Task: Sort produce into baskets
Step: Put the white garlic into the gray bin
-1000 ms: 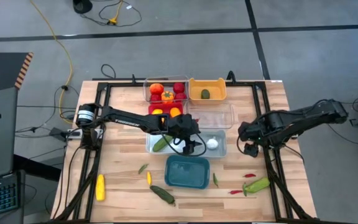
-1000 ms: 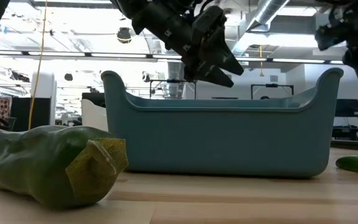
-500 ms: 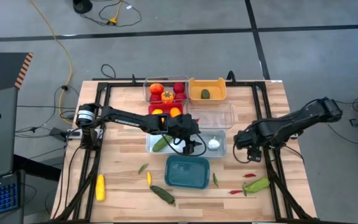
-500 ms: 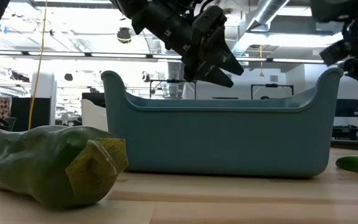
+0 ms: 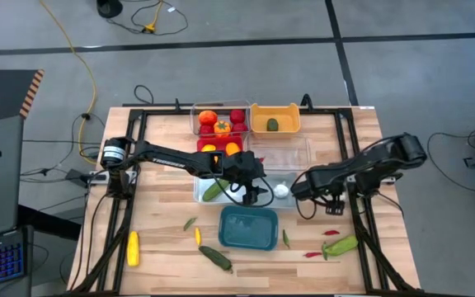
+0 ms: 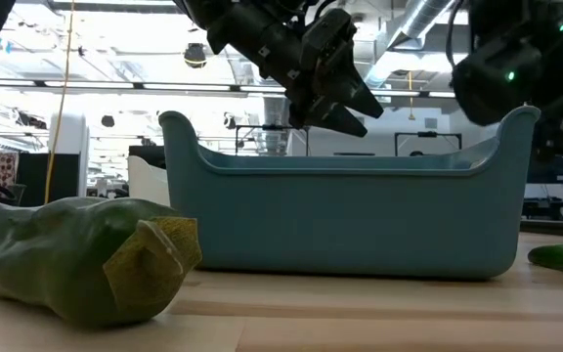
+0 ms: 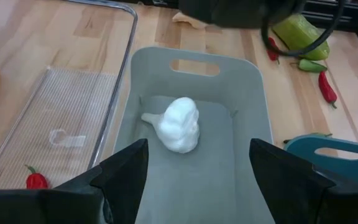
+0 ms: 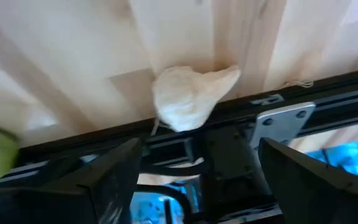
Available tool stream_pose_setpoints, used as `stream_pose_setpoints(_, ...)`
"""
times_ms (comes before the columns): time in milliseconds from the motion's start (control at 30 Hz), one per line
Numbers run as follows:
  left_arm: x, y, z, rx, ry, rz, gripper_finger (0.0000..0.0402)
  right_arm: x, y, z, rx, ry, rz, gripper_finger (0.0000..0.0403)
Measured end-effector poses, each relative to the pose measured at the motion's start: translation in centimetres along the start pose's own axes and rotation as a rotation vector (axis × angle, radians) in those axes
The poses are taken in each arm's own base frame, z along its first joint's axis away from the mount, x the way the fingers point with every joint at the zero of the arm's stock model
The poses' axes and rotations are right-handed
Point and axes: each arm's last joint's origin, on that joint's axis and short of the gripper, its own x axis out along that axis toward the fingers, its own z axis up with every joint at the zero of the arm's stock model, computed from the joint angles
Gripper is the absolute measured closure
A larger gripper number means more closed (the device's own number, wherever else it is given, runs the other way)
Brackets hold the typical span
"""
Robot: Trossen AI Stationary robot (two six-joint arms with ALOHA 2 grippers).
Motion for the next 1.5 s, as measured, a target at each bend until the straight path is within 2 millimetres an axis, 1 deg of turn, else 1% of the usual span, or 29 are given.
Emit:
stream_pose_setpoints(167,0.0,0.0,0.0,0.000,0.001,-0.001,0.0136,0.6,-0.2,1.1,0.017,0.052,-0.021,0.0054)
stream_pose_setpoints(367,0.0,0.0,0.0,0.000,0.003,-0.001,0.0136,1.3,0.2,2.4,-0.005,0.061,-0.017,0.0054)
stream_pose_setpoints(767,0.0,0.0,-0.2,-0.001,0.020,0.000,0.0136,2.2,0.6,3.4,-0.009,0.135,-0.033,0.0054)
stream_pose_setpoints(900,0.0,0.0,-0.2,-0.001,0.023,0.001,0.0136,2.0,0.5,3.1,-0.007,0.130,-0.032,0.0054)
stream_pose_setpoints(1033,0.0,0.0,-0.2,0.006,0.022,0.001,0.0136,1.5,0.2,2.3,0.055,0.110,-0.031,0.0054)
stream_pose_setpoints(1200,0.0,0.0,-0.2,0.014,0.022,0.002,0.0136,0.9,-0.2,1.5,0.170,0.064,-0.068,0.0054)
stream_pose_setpoints(1333,0.0,0.0,-0.2,0.014,0.022,0.002,0.0136,0.7,-0.5,1.1,0.259,0.076,-0.094,0.0054)
stream_pose_setpoints(1500,0.0,0.0,-0.2,0.014,0.022,0.002,0.0136,0.7,-0.3,1.0,0.256,0.075,-0.093,0.0054)
